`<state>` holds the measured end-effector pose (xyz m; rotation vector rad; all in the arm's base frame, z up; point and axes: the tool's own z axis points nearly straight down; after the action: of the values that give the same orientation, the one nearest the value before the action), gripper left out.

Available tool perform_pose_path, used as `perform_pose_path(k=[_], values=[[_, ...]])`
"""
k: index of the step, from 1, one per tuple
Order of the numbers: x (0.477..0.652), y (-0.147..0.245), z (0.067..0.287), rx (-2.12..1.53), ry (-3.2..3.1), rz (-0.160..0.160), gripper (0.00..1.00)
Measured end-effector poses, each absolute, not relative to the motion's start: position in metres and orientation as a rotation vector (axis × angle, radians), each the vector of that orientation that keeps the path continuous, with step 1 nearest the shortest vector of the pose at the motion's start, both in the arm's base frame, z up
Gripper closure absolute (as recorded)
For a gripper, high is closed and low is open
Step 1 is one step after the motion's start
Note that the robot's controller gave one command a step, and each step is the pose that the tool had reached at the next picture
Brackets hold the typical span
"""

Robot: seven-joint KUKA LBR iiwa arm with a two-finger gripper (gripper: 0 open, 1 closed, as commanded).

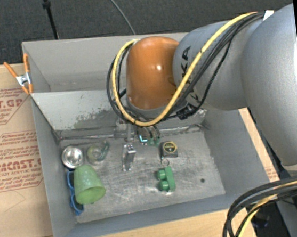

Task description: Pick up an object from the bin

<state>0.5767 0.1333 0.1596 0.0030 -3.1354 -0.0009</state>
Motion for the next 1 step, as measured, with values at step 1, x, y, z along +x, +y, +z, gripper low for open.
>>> perform_pose_path(k=[1], values=[[0.5070,0.1983,0.1184,0.005,-3.133,-0.003,0.00]])
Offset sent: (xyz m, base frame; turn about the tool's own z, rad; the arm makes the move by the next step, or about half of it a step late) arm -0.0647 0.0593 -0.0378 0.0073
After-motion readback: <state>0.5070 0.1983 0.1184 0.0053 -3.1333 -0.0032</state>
